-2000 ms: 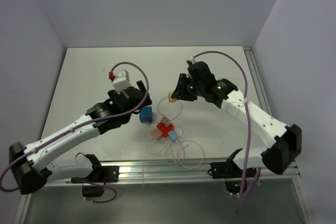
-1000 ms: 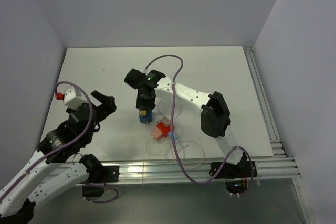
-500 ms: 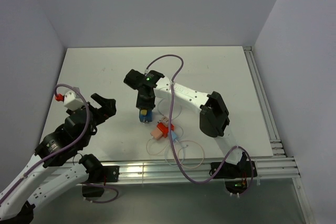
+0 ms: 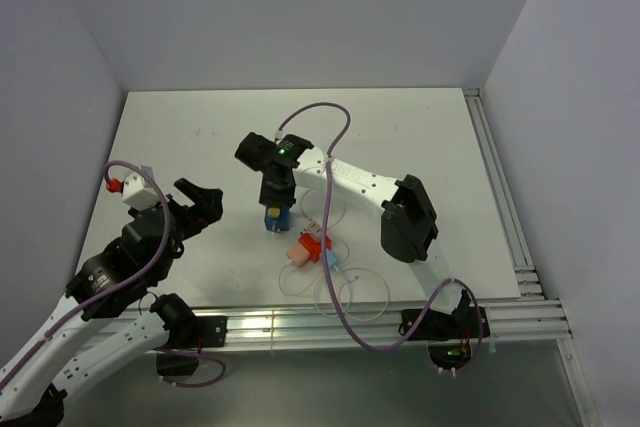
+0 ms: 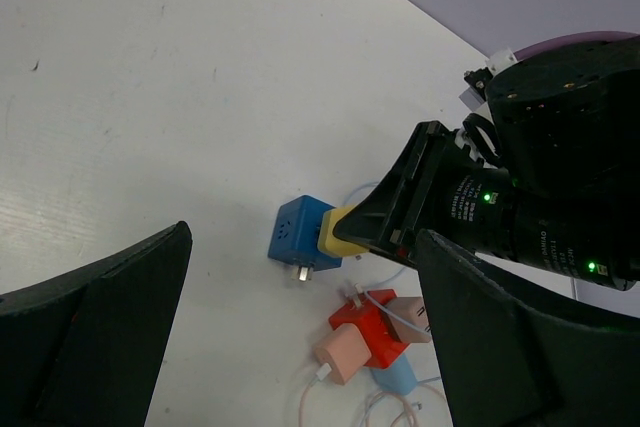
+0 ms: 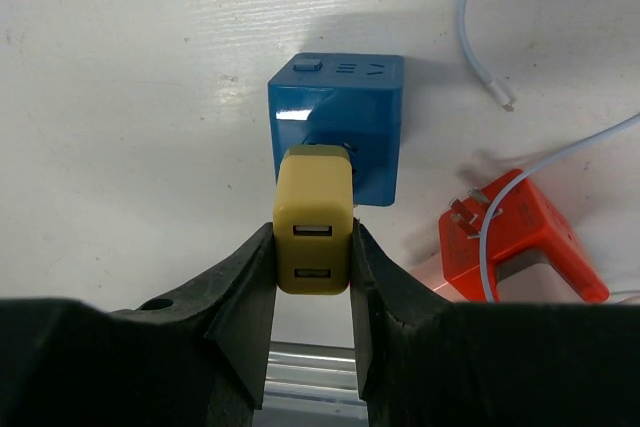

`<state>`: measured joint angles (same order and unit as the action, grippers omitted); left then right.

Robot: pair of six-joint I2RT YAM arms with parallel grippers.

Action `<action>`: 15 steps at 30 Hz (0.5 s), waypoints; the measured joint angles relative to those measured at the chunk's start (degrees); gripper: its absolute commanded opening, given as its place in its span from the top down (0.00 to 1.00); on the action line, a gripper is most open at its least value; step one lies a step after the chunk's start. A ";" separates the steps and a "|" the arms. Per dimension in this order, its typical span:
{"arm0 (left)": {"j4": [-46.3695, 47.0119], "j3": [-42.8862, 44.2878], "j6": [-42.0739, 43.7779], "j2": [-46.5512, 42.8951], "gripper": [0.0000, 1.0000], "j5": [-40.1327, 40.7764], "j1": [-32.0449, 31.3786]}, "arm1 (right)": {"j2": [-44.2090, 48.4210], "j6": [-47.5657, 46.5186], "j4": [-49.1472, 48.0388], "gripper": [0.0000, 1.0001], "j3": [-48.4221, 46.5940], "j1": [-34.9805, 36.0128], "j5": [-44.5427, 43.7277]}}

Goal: Insert the plug

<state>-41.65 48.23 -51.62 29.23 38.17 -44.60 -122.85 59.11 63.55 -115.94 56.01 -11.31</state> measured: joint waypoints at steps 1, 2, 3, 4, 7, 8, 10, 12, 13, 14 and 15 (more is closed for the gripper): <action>0.20 0.00 0.00 -0.02 0.00 -0.11 0.00 | 0.11 0.00 0.02 1.00 0.02 0.00 -0.11; 0.37 -0.02 0.00 -0.09 0.01 -0.28 0.00 | 0.20 0.02 0.02 1.00 0.07 0.00 -0.11; 0.42 -0.02 0.00 -0.15 0.01 -0.42 0.00 | 0.39 0.02 0.00 1.00 0.20 0.02 -0.15; 0.42 -0.02 0.00 -0.15 0.00 -0.44 0.00 | 0.70 0.02 -0.09 1.00 0.55 0.04 -0.20; 0.63 -0.17 0.00 -0.22 0.00 -0.59 0.00 | 2.27 0.04 -0.42 1.00 2.58 0.24 -0.37; 0.68 -0.31 0.00 -0.26 0.00 -0.79 0.00 | 2.62 0.04 -0.39 1.00 2.89 0.31 -0.48; 0.70 -0.44 0.00 -0.26 0.00 -1.03 0.00 | 2.84 0.02 -0.57 1.00 2.91 0.37 -0.72; 0.68 -0.44 0.00 -0.26 0.00 -1.16 0.00 | 2.84 0.02 -0.63 1.00 2.80 0.37 -0.87; 0.68 -0.44 0.00 -0.26 0.01 -1.20 0.00 | 2.84 0.00 -0.61 1.00 2.73 0.37 -0.96; 0.68 -0.44 0.00 -0.26 0.00 -1.29 0.00 | 2.84 0.00 -0.61 1.00 2.67 0.35 -1.09; 0.68 -0.44 0.00 -0.26 0.00 -1.36 0.00 | 2.84 -0.02 -0.66 1.00 2.49 0.35 -1.20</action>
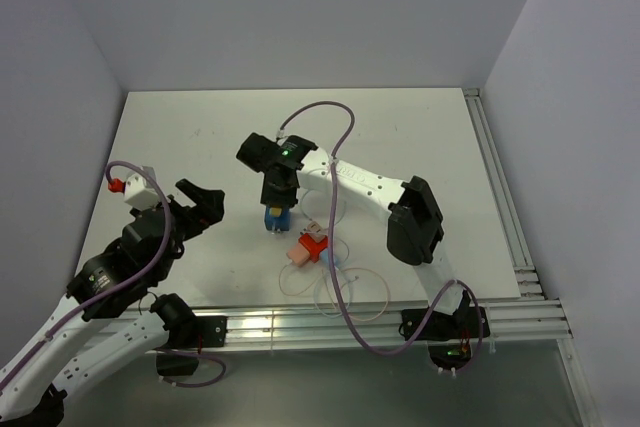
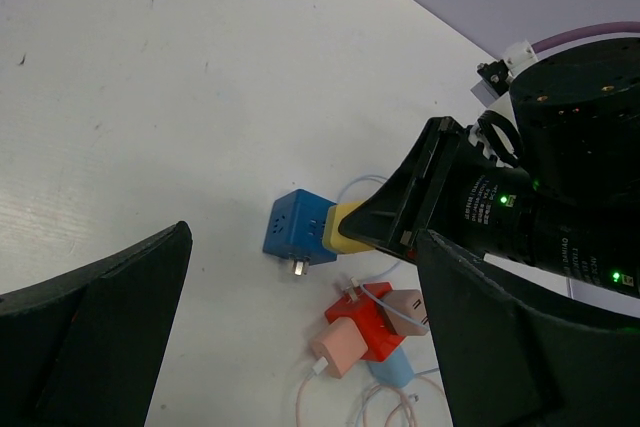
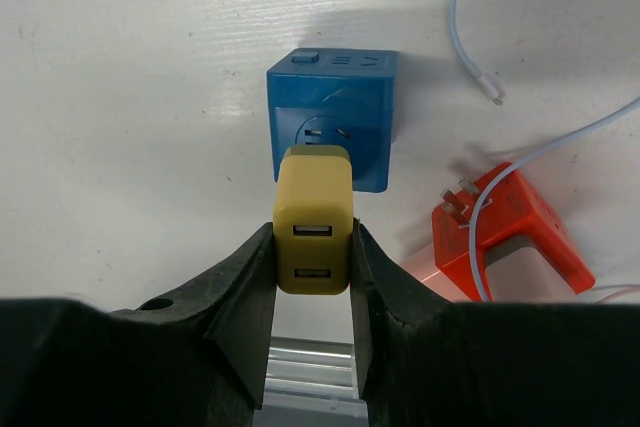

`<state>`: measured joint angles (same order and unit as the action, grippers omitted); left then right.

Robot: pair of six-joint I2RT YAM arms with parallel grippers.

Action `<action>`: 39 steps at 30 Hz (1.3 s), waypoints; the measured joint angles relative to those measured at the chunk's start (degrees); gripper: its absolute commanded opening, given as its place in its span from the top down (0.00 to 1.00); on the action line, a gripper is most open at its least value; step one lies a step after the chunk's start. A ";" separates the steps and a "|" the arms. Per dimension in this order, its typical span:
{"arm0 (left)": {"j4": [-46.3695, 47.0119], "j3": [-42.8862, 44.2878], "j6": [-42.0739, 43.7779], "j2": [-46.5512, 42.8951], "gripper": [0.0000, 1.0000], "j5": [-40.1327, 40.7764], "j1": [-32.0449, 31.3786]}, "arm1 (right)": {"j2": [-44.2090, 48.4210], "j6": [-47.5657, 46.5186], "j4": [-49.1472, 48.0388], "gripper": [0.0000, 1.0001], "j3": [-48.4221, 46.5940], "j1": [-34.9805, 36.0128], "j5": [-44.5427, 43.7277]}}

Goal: Insert the plug

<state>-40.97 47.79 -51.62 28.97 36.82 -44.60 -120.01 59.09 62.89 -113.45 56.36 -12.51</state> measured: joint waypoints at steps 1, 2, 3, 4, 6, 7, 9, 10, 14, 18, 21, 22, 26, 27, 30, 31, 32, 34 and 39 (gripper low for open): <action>0.00 0.00 0.00 0.00 0.00 0.00 0.00 | 0.00 0.00 -0.11 1.00 -0.11 0.02 -0.07; 0.00 0.00 0.00 0.00 0.01 0.00 0.00 | 0.00 -0.02 -0.20 1.00 -0.20 0.00 -0.13; -0.02 0.00 0.00 0.00 0.01 -0.02 0.00 | -0.02 -0.02 -0.26 1.00 -0.24 0.00 -0.17; -0.02 0.00 0.00 0.00 0.01 -0.07 0.00 | -0.02 -0.07 -0.33 1.00 -0.28 -0.02 -0.20; 0.00 0.00 0.00 -0.04 0.00 -0.17 0.00 | -0.02 -0.17 -0.46 1.00 -0.28 -0.04 -0.22; 0.00 0.00 0.00 -0.07 0.00 -0.35 0.00 | -0.04 -0.17 -0.55 1.00 -0.28 -0.04 -0.24; 0.00 0.00 0.02 -0.26 0.00 -0.68 0.00 | -0.13 -0.17 -0.72 1.00 -0.31 -0.04 -0.24; 0.00 0.00 0.02 -0.35 0.00 -0.85 0.00 | -0.22 -0.20 -0.74 1.00 -0.35 -0.04 -0.28; -0.02 0.00 0.04 -0.68 0.01 -1.05 0.00 | -0.74 -0.17 -0.83 1.00 -0.55 -0.07 -0.33; -0.04 0.00 0.09 -1.42 0.01 -1.03 0.00 | -2.03 -0.17 -1.16 1.00 -0.96 -0.13 -0.35; -0.07 0.00 0.13 -1.79 0.00 -1.03 0.00 | -2.38 -0.17 -1.62 1.00 -1.38 -0.13 -0.46; -0.07 0.00 0.13 -1.88 0.01 -1.03 0.00 | -2.40 -0.17 -1.64 1.00 -1.38 -0.13 -0.52; -0.04 0.00 0.35 -1.90 0.01 -1.07 0.00 | -2.71 -0.15 -1.99 1.00 -1.42 -0.15 -0.63; -0.04 0.00 0.37 -1.90 0.00 -1.11 0.00 | -2.73 -0.13 -2.01 1.00 -1.42 -0.13 -0.63; -0.07 -0.02 0.55 -1.99 0.00 -1.33 0.00 | -2.75 0.02 -1.99 1.00 -1.42 -0.13 -0.66; -0.04 -0.02 0.57 -2.10 0.01 -1.46 0.00 | -2.75 0.04 -1.97 1.00 -1.42 -0.13 -0.66; -0.07 -0.04 0.72 -2.19 0.00 -1.46 0.00 | -2.75 0.04 -1.95 1.00 -1.42 -0.13 -0.68; -0.04 -0.04 0.94 -2.34 0.00 -1.51 0.00 | -2.75 0.07 -1.97 1.00 -1.36 -0.13 -0.68; -0.02 -0.31 0.96 -2.62 0.00 -1.64 0.00 | -1.92 0.57 -2.62 1.00 0.15 -0.13 -1.01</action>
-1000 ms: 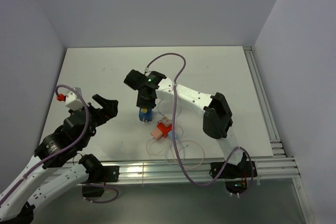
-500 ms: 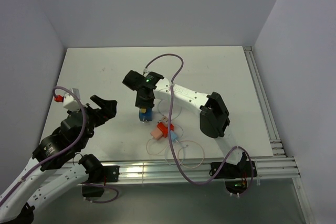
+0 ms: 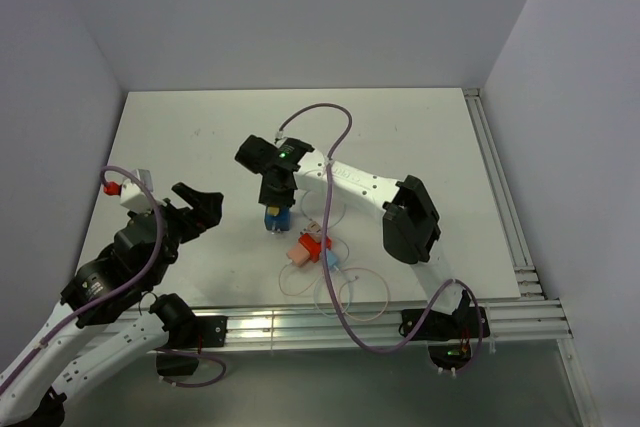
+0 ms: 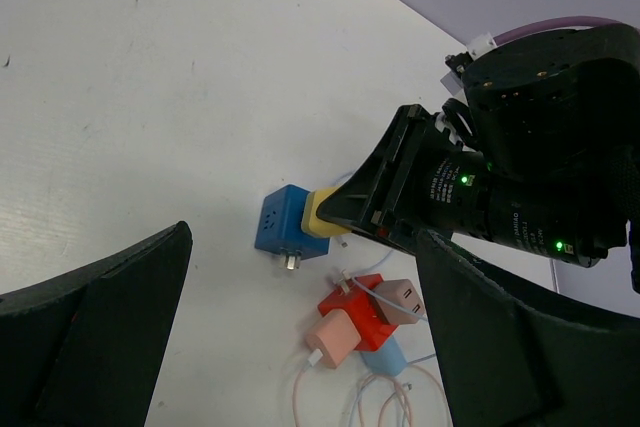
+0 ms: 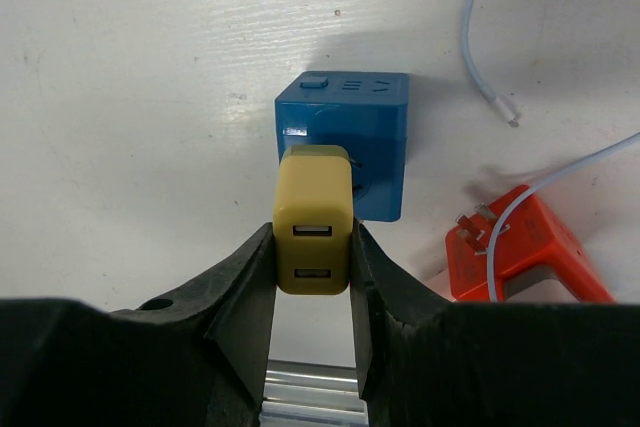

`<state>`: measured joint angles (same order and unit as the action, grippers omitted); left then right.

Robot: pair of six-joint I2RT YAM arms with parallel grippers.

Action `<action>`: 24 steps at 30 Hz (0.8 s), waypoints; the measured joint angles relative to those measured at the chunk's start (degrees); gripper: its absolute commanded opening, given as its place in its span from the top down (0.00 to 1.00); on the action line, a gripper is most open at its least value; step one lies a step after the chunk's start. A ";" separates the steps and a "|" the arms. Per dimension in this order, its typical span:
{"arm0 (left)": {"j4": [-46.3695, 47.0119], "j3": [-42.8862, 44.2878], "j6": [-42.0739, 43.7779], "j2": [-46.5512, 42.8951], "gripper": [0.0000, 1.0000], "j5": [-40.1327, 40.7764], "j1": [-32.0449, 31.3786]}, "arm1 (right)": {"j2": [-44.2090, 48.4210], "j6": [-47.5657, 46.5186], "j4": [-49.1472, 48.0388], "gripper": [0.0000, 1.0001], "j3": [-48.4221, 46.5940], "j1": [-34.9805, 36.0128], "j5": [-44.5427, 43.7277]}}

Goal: Insert the plug

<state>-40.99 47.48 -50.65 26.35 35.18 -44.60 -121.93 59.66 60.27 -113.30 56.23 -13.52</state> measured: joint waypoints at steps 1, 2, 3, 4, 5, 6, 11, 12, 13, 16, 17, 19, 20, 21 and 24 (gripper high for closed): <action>-0.02 -0.04 0.00 0.00 0.00 -0.07 0.00 | 0.22 0.13 -0.15 1.00 0.39 0.00 -0.15; 0.02 -0.13 0.02 0.00 0.01 -0.17 0.00 | 0.31 0.33 -0.17 1.00 0.55 0.00 -0.28; -0.02 -0.20 0.00 0.00 0.00 -0.31 0.00 | 0.33 0.42 -0.22 1.00 0.59 0.00 -0.42; -0.04 -0.24 0.00 0.00 0.00 -0.44 0.00 | 0.33 0.57 -0.22 1.00 0.68 0.00 -0.48; -0.04 -0.24 0.00 0.00 0.00 -0.50 0.00 | 0.46 0.61 -0.35 1.00 0.85 0.00 -0.52; -0.04 -0.24 0.00 0.00 0.00 -0.48 0.00 | 0.55 0.74 -0.46 1.00 1.05 0.00 -0.55; -0.04 -0.24 0.00 -0.02 0.01 -0.50 0.00 | 0.94 0.96 -0.74 1.00 1.68 0.00 -0.70; -0.04 -0.24 0.00 -0.02 0.01 -0.50 0.00 | 0.94 0.96 -0.72 1.00 1.68 0.00 -0.74; -0.04 -0.24 0.00 -0.02 0.00 -0.55 0.00 | 0.94 0.96 -0.70 1.00 1.68 0.00 -0.76; -0.04 -0.24 0.00 -0.02 0.01 -0.55 0.00 | 1.07 0.96 -0.85 1.00 1.92 0.00 -0.81; -0.04 -0.24 0.00 -0.02 0.00 -0.57 0.00 | 1.18 0.96 -0.85 1.00 2.14 0.00 -0.81; -0.02 -0.24 0.00 -0.02 0.00 -0.68 0.00 | 1.29 0.96 -0.79 1.00 2.25 0.00 -0.81; -0.04 -0.24 0.00 -0.02 0.01 -0.72 0.00 | 1.29 0.96 -0.76 1.00 2.25 0.00 -0.81; -0.04 -0.24 0.00 -0.02 0.01 -0.72 0.00 | 1.29 0.98 -0.72 1.00 2.25 0.00 -0.81; -0.09 -0.26 0.00 -0.02 0.00 -0.72 0.00 | 1.29 1.01 -0.63 1.00 2.25 0.00 -0.81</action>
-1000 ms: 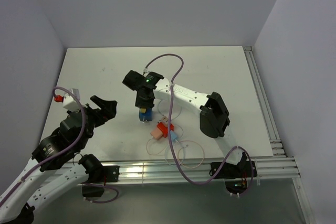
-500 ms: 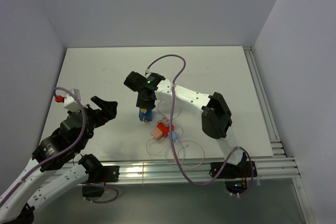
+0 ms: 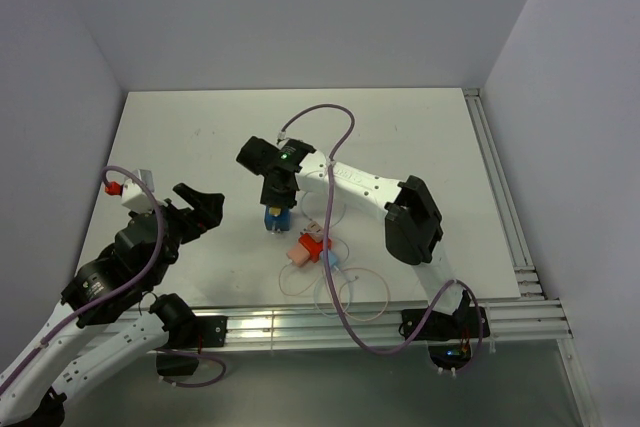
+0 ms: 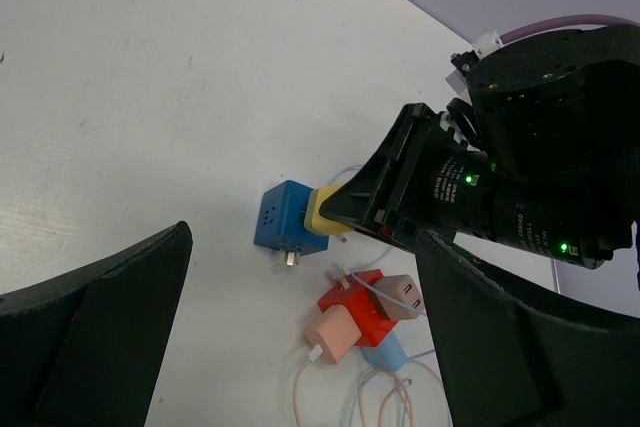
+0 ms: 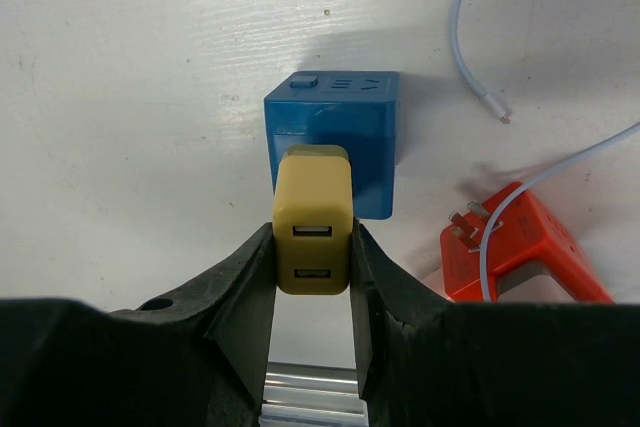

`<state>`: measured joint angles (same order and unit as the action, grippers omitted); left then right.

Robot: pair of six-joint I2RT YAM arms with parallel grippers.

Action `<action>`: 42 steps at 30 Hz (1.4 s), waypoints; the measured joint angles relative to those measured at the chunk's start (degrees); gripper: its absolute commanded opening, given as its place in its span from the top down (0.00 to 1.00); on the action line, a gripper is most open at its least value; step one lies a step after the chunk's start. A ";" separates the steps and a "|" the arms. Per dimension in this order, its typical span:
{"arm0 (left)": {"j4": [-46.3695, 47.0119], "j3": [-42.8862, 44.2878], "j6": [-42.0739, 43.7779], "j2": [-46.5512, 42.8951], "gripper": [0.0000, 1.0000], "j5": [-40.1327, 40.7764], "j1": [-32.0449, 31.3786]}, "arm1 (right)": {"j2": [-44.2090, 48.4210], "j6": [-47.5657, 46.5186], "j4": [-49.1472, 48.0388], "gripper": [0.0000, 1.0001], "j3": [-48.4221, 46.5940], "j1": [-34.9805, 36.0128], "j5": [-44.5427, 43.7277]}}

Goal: Insert the plug

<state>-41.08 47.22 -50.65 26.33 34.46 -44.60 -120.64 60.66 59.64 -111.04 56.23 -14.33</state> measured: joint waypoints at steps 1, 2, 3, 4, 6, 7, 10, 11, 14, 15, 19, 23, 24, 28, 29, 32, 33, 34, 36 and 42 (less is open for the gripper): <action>-0.02 0.00 0.00 0.00 0.00 0.00 0.00 | 0.00 0.00 0.00 1.00 0.00 0.04 0.00; -0.02 0.00 0.00 0.00 0.00 0.00 0.00 | 0.02 0.00 0.00 1.00 0.00 0.17 0.00; -0.02 0.00 -0.02 0.00 0.00 -0.02 0.00 | 0.02 0.00 0.02 1.00 0.00 0.17 0.02; 0.02 -0.02 0.00 -0.02 0.00 -0.11 0.00 | 0.02 0.00 0.02 1.00 0.00 0.17 0.02; 0.00 -0.13 -0.02 -0.17 0.00 -0.15 0.00 | -0.11 -0.02 0.42 1.00 -0.35 0.17 0.04; -0.02 -0.13 -0.02 -0.22 0.00 -0.17 0.00 | -0.31 -0.04 0.59 1.00 -0.57 0.17 0.04; -0.11 -0.13 -0.02 -0.26 0.01 -0.15 0.00 | -1.07 -0.26 1.51 1.00 -1.92 0.17 0.26; -0.22 -0.13 -0.02 -0.31 0.00 -0.15 0.00 | -1.18 -0.31 1.70 1.00 -2.16 0.20 0.33; -0.35 -0.13 0.00 -0.52 0.00 -0.15 0.00 | -1.42 -0.28 2.10 1.00 -2.56 0.26 0.35; -0.35 -0.13 -0.02 -0.63 0.01 -0.15 0.00 | -1.42 -0.26 2.14 1.00 -2.54 0.28 0.35; -0.33 -0.13 0.00 -0.92 0.00 -0.15 0.00 | -1.22 -0.02 1.90 1.00 -2.05 0.44 0.31; -0.31 -0.24 0.00 -1.07 0.00 -0.15 0.00 | -1.11 0.44 1.73 1.00 -0.70 0.98 0.83; -0.31 -0.33 0.00 -1.11 0.00 -0.15 0.00 | -1.16 0.42 1.84 1.00 -0.46 1.18 0.92; -0.31 -0.61 0.02 -1.11 0.01 -0.15 0.00 | -1.73 0.42 2.82 1.00 -1.03 1.66 1.09; -0.35 -0.61 0.04 -1.11 0.01 -0.15 0.00 | -2.05 0.37 3.21 1.00 -1.55 1.66 1.07; -0.35 -0.61 0.17 -1.11 0.00 -0.15 0.00 | -3.58 -0.02 5.16 1.00 -4.09 1.64 1.09; -0.35 -0.61 0.20 -1.11 0.00 -0.15 0.00 | -4.26 -0.24 5.79 1.00 -5.20 1.64 1.07; -0.37 -0.61 0.17 -1.14 0.00 -0.15 0.00 | -5.16 -0.57 6.62 1.00 -6.54 1.62 1.11; -0.35 -0.61 0.17 -1.27 0.01 -0.17 0.00 | -7.43 -1.51 9.01 1.00 -10.62 1.27 1.16; -0.42 -0.61 0.17 -2.23 0.00 -0.15 0.00 | -11.30 -3.08 11.19 1.00 -16.24 1.22 1.11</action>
<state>-41.50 46.61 -50.48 24.10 34.30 -44.60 -131.94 57.58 70.83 -127.28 57.45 -13.21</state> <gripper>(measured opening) 0.995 0.381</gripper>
